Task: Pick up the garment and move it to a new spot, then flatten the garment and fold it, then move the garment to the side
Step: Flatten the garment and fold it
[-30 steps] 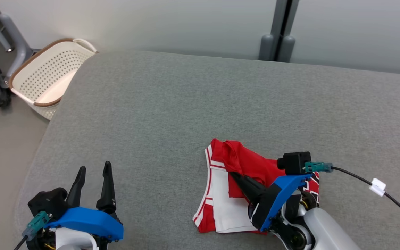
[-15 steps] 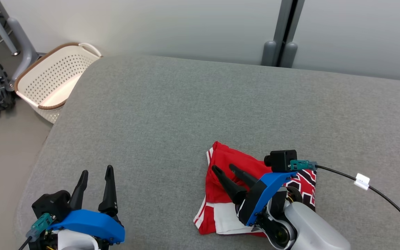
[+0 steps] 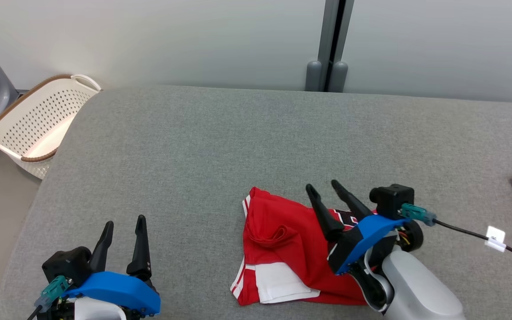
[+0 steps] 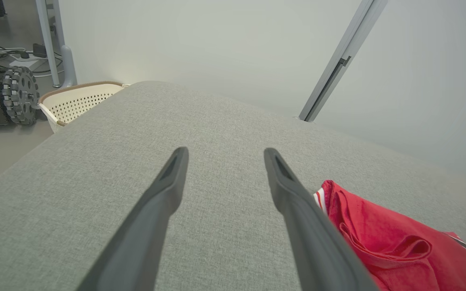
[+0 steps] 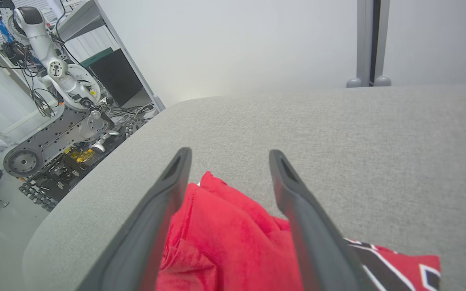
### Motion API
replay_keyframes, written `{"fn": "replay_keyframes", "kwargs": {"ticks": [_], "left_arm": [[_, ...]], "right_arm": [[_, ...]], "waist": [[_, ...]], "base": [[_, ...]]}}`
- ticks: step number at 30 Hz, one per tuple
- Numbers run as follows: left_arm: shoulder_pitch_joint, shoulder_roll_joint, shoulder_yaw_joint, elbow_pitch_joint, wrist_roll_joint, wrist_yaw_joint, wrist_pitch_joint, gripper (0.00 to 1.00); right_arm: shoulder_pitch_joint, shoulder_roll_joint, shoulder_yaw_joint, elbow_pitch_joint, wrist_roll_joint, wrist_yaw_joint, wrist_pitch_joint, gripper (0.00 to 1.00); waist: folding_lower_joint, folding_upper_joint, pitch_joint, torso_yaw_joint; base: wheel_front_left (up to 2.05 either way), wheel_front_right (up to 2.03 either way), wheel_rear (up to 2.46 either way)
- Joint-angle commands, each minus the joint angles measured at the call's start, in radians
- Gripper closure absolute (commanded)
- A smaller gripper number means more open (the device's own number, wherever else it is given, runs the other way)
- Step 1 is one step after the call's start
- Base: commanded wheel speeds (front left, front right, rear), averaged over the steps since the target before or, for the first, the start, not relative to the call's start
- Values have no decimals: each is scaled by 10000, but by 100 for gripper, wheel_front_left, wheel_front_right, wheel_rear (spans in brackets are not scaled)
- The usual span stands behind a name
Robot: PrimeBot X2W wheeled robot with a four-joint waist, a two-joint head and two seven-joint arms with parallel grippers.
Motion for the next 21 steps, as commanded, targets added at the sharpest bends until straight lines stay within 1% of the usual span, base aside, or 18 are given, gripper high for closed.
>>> {"fn": "replay_keyframes", "kwargs": {"ticks": [1, 5, 6, 7, 9, 10, 14, 21], "left_arm": [[68, 50, -39, -58, 18, 48, 1, 0], [60, 61, -58, -109, 9, 65, 1, 0], [48, 60, -67, -118, 9, 64, 10, 0], [30, 56, -75, -121, 5, 60, 15, 0], [-11, 49, -81, -126, -6, 63, 6, 0], [-33, 49, -79, -127, -11, 63, 0, 0], [-115, 56, -74, -114, -18, 70, -40, 0], [-257, 14, -86, -58, -53, 39, -103, 0]], "right_arm": [[266, -12, -273, 14, -374, 5, -108, 0], [652, -6, -888, -134, -1475, 5, -170, 0], [801, -6, -958, -178, -1668, 5, -97, 16], [953, -8, -997, -243, -1824, 5, -30, 53], [1215, -9, -992, -327, -2175, 5, 169, 98], [1307, -9, -989, -348, -2378, 5, 266, 100], [1571, -11, -996, -330, -2858, 5, 593, 100], [1223, -30, -1105, 277, -3651, 5, 978, 100]], "waist": [[1, 0, 14, -36], [1, 0, 65, -78], [1, 0, 83, -68], [1, 0, 102, -53], [1, 0, 149, -8], [1, 0, 180, 20], [1, 0, 296, 178], [1, 0, 480, 525]], "base": [[0, 0, 0], [0, 0, 0], [0, 0, 0], [0, 0, 0], [0, 0, 0], [0, 0, 0], [0, 0, 0], [0, 0, 0]]}}
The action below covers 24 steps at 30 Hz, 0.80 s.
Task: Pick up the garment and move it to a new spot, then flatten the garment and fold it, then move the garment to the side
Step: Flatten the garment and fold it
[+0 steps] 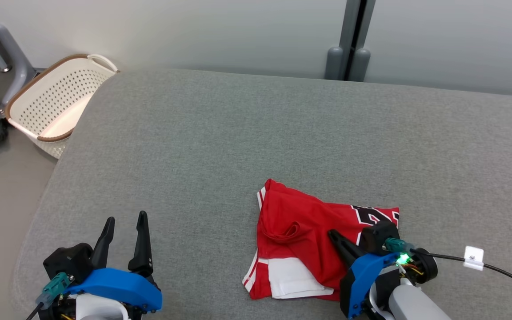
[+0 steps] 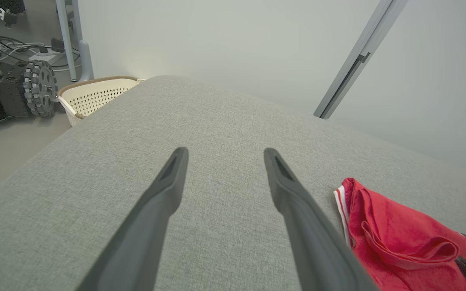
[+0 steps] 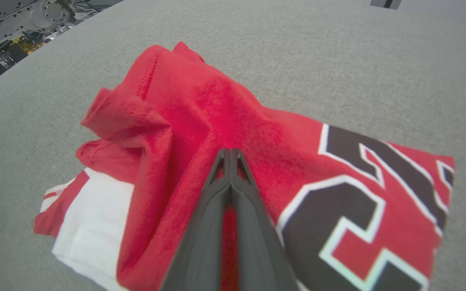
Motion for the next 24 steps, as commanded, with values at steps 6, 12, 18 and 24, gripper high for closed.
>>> {"fn": "replay_keyframes", "kwargs": {"ticks": [6, 12, 18, 24], "left_arm": [[-221, -18, -4, 74, -65, -37, -115, 0], [-273, -14, 0, 111, -65, -14, -154, 0], [-295, -72, 4, 148, -109, 5, -221, 0], [-339, -122, -68, 249, -52, -62, -336, 0]], "right_arm": [[-366, -1, 990, 367, 57, 5, -17, 100], [-291, -9, 2766, -38, 1066, 5, 175, 100], [-519, 11, 4016, -203, 1620, 5, 82, 100], [-889, -14, 3761, -236, 1783, 4, -993, 100]], "waist": [[-1, 0, 141, 337], [-1, 0, 176, 409], [-1, 0, 200, 212], [-1, 0, 71, -260]], "base": [[0, 0, 0], [0, 0, 0], [0, 0, 0], [0, 0, 0]]}}
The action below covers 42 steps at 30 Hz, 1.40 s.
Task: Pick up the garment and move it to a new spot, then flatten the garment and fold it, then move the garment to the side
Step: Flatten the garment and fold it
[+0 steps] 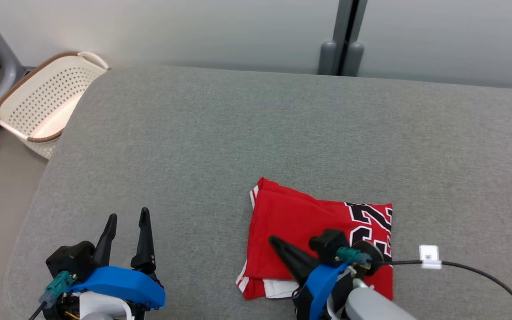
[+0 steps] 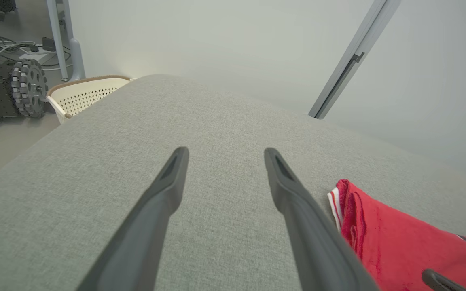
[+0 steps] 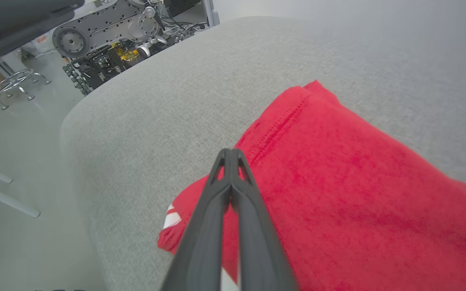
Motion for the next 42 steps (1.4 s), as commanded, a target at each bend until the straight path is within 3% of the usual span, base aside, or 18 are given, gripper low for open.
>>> {"fn": "replay_keyframes", "kwargs": {"ticks": [1, 3, 6, 7, 8, 9, 15, 21, 29, 42], "left_arm": [[-191, -49, -49, 45, 75, -46, -90, 0], [-258, -114, -127, 65, 134, -102, -137, 0], [-381, -245, -288, 149, 206, -197, -226, 0], [-381, -245, -288, 149, 206, -197, -226, 0], [-419, -325, -289, 202, 171, -221, -257, 0], [-461, -399, -307, 269, 140, -251, -278, 0], [-624, -614, -297, 719, 302, -396, -500, 0], [-353, -724, -246, 1079, 427, -593, -627, 0], [-5, -521, -506, 1438, 975, -782, -689, 0], [176, -369, -305, 1776, 1218, -646, -704, 0]], "right_arm": [[-160, -42, -405, 19, -66, 2, -333, 100], [-211, -43, -1010, -10, -228, 2, -588, 99], [18, -40, -2198, -194, -616, 2, -792, 73], [18, -40, -2198, -194, -616, 2, -792, 73], [152, -40, -2640, -316, -795, 3, -824, 54], [301, -37, -3043, -469, -971, 3, -842, 2], [1454, -32, -5328, -1941, -2060, 2, -859, 0], [2752, -30, -6610, -3108, -2072, 3, -865, 0], [3675, -28, -7108, -3885, -1938, 3, -790, 0], [3722, -28, -7120, -3625, -2062, 3, -539, 0]], "waist": [[0, 0, -146, -238], [0, 0, -244, -428], [0, 0, -416, -705], [0, 0, -416, -705], [0, 0, -477, -802], [0, 0, -537, -906], [0, 0, -835, -1430], [0, 0, -1143, -1707], [0, 0, -1349, -1842], [0, 0, -1528, -1711]], "base": [[0, 0, 0], [0, 0, 0], [0, 0, 0], [0, 0, 0], [0, 0, 0], [0, 0, 0], [0, 0, 0], [0, 0, 0], [0, 0, 0], [0, 0, 0]]}}
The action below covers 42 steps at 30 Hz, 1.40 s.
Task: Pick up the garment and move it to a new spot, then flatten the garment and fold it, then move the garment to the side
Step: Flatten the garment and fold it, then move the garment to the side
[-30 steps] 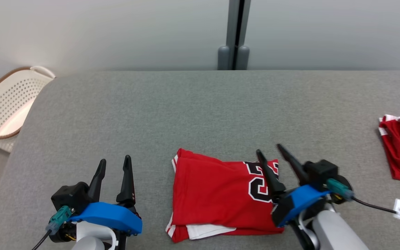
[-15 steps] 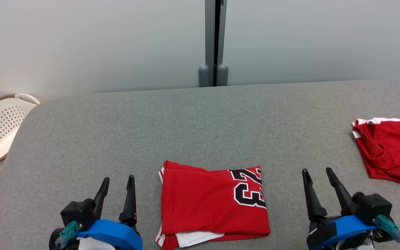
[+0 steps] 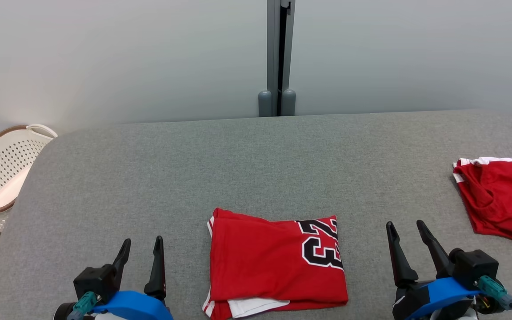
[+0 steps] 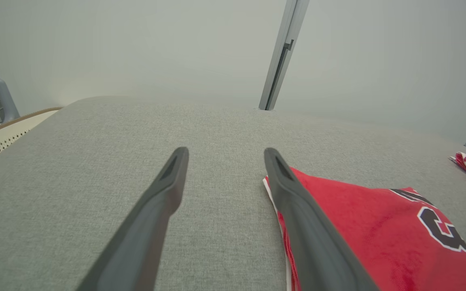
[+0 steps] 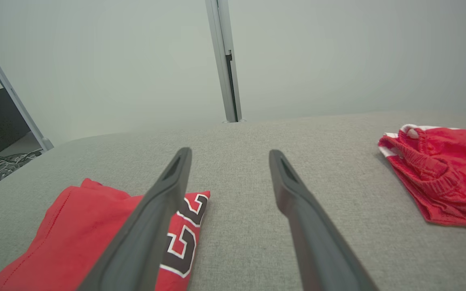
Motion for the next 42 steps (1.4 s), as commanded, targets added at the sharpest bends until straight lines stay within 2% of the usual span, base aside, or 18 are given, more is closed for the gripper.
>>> {"fn": "replay_keyframes", "kwargs": {"ticks": [1, 17, 24, 30, 33, 42], "left_arm": [[90, 30, 67, 18, 90, 57, -62, 0], [257, 0, 107, -193, 141, 203, -59, 0], [77, -32, 10, -276, 169, 235, -16, 0], [-130, -120, -103, -364, 183, 212, -5, 0], [-207, -170, -113, -397, 218, 236, -14, 0], [-482, -341, -1, -353, 282, 176, -53, 0]], "right_arm": [[162, -9, 8, 44, -28, 5, 49, 0], [216, -9, -27, 124, -229, 5, 214, 0], [-236, -9, -73, 501, 247, 5, 1835, 0], [-794, -24, -206, 803, 74, 5, 3764, 0], [-1100, -240, -131, 916, 206, 5, 4578, 0], [-1894, -570, 193, 1826, 746, 5, 5916, 0]], "waist": [[0, 0, -7, 26], [0, 0, -27, 104], [0, 0, 216, 330], [0, 0, 643, 849], [0, 0, 936, 1154], [0, 0, 1593, 1897]], "base": [[0, 0, 0], [0, 0, 0], [0, 0, 0], [0, 0, 0], [0, 0, 0], [0, 0, 0]]}}
